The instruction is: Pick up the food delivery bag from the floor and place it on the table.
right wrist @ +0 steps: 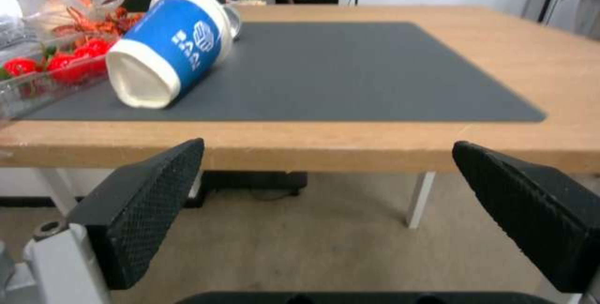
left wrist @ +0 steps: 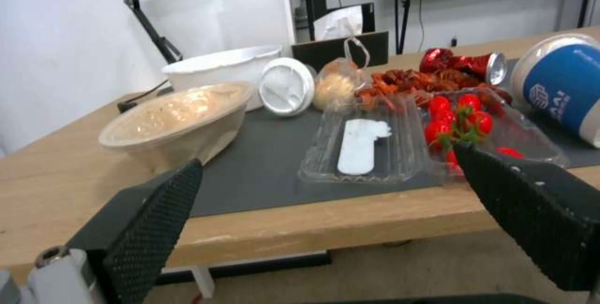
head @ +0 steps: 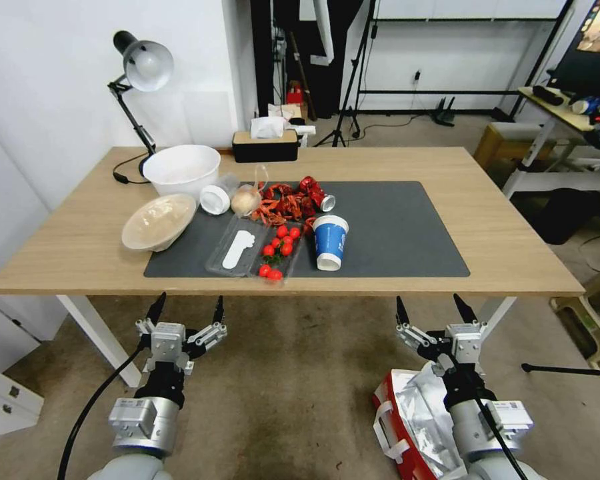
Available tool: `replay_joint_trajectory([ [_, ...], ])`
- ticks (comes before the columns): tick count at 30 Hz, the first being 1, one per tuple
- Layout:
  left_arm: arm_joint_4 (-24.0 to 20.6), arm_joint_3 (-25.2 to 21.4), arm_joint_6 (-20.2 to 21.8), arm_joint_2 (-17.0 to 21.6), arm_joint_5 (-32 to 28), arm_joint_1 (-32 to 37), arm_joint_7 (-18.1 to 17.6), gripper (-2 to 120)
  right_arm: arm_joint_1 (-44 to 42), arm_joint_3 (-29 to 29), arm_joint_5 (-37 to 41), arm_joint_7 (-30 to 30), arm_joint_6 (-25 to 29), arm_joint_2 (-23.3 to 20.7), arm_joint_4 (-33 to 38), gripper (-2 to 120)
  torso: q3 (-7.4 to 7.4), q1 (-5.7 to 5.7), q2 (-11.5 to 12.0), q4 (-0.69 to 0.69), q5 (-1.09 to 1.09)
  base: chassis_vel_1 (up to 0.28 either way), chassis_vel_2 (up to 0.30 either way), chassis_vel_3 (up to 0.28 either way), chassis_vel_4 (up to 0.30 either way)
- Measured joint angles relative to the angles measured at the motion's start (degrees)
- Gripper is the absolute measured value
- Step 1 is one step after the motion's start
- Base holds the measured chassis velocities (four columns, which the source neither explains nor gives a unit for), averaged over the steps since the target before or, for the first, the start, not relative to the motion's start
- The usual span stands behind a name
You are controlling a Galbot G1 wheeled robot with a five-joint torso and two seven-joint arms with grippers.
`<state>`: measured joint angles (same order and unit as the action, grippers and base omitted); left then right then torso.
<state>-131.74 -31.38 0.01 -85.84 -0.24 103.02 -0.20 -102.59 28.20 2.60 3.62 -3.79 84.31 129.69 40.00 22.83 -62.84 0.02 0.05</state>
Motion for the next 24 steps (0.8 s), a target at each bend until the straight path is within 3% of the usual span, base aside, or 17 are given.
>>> replay_joint_trajectory([
  [2,0.0,0.0,0.0,0.1,-0.1,0.0,-0.1,100,0.2,-0.7,0.4,0.6,-0.6,-0.2,-0.4,100,0.01,0.01,0.0,-0.02,0.04,0.0,0.0,0.0,0.0],
  [3,0.1,0.2,0.1,0.2,-0.3,-0.2,-0.3,100,0.6,-1.6,1.1,1.2,-1.3,-0.3,-1.1,100,0.0,0.0,0.0,-0.02,-0.08,0.0,0.0,0.0,0.0],
  [6,0.5,1.2,1.0,1.1,-2.3,-1.0,-2.1,100,0.7,-2.0,1.6,1.3,-1.4,-0.3,-1.5,100,0.0,0.0,0.0,0.0,-0.01,0.0,0.0,0.0,0.0],
  [7,2.8,6.1,5.6,5.4,-11.6,-5.3,-10.6,100,0.7,-2.1,2.0,1.2,-1.5,-0.7,-1.6,100,0.0,0.01,0.0,-0.04,-0.05,0.0,0.0,0.0,0.0],
  [8,3.4,7.3,6.4,6.4,-13.9,-6.2,-12.5,100,0.7,-1.9,2.1,1.1,-1.5,-1.0,-1.6,100,0.0,0.01,0.0,-0.06,-0.06,0.0,0.0,0.0,0.0],
  [24,4.1,8.0,2.3,5.6,-16.2,-3.3,-12.1,100,0.5,-1.0,2.7,0.5,-0.9,-1.5,-0.4,100,0.0,0.01,0.0,-0.02,-0.05,0.0,0.0,0.0,0.0],
])
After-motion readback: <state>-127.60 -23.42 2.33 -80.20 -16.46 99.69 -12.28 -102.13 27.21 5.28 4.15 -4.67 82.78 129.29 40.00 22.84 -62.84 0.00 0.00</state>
